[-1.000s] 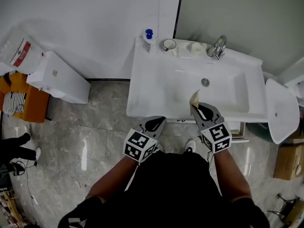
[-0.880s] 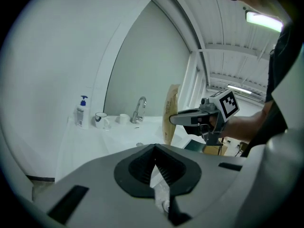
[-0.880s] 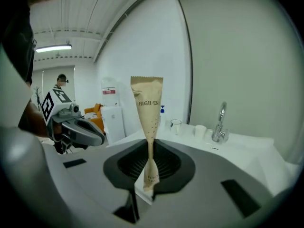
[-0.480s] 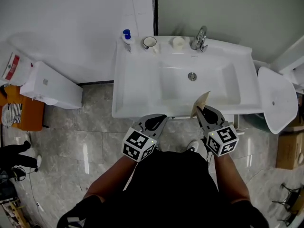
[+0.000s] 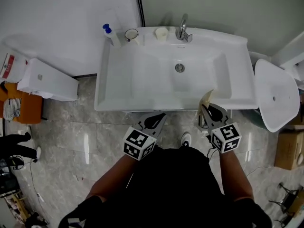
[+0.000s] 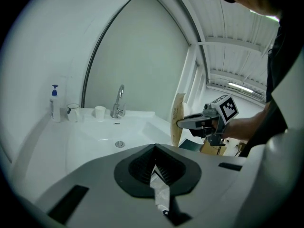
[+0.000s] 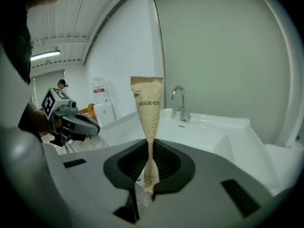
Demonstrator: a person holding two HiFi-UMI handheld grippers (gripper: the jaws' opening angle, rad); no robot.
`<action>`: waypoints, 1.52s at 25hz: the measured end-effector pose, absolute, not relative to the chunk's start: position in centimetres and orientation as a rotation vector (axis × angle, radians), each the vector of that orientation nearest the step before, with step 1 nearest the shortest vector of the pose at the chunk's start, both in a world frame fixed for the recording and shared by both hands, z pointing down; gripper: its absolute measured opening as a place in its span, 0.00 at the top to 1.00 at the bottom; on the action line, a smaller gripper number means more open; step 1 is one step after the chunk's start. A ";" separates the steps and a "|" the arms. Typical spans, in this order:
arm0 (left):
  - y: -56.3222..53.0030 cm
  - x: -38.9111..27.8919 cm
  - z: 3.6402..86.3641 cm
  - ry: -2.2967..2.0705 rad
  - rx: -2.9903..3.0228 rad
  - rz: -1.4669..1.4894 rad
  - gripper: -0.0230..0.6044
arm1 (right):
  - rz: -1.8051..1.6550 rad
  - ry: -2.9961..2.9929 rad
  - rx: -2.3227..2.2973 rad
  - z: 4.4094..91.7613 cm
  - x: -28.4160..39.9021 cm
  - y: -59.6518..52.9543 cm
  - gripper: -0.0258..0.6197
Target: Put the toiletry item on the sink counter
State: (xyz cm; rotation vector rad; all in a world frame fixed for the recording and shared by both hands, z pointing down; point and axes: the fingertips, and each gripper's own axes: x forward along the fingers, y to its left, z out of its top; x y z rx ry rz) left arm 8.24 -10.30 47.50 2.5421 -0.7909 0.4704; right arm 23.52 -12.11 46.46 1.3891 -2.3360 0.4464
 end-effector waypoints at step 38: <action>-3.6 20.7 54.2 -1.048 2.316 0.621 0.96 | -0.053 -1.538 0.405 85.7 45.7 -5.1 0.91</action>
